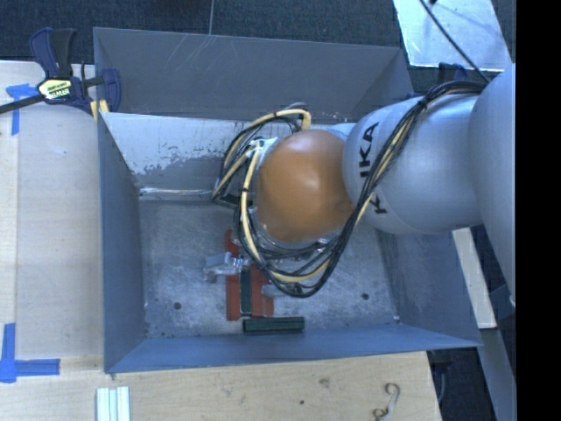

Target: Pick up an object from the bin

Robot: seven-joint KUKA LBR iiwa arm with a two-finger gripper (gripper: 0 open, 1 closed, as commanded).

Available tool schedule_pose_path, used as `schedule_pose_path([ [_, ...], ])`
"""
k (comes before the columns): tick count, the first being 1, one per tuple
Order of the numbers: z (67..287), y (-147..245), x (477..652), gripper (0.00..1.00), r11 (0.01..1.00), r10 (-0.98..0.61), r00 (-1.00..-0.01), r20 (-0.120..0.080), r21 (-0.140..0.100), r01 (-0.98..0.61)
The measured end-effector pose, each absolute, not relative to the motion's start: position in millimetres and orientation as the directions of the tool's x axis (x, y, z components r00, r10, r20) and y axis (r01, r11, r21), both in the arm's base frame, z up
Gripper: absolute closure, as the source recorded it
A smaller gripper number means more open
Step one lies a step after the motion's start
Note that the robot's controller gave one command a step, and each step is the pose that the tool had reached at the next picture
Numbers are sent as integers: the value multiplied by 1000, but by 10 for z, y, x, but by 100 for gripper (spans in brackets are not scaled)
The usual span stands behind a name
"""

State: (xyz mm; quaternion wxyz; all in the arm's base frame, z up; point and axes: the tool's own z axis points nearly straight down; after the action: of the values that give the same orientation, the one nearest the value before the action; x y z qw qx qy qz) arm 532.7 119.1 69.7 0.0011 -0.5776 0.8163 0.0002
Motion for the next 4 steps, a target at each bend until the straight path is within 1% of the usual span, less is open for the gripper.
schedule_pose_path([
  [1, 703, 1188, 5334, 0, 339, -941, -339, -2, -1, -941],
  [2, 729, 1182, 5340, 100, 338, -941, -338, 2, -1, -941],
  [3, 1238, 1181, 5345, 100, 344, -939, -344, -2, -1, -939],
  [4, 1391, 1183, 5352, 100, 351, -936, -351, -5, -4, -936],
])
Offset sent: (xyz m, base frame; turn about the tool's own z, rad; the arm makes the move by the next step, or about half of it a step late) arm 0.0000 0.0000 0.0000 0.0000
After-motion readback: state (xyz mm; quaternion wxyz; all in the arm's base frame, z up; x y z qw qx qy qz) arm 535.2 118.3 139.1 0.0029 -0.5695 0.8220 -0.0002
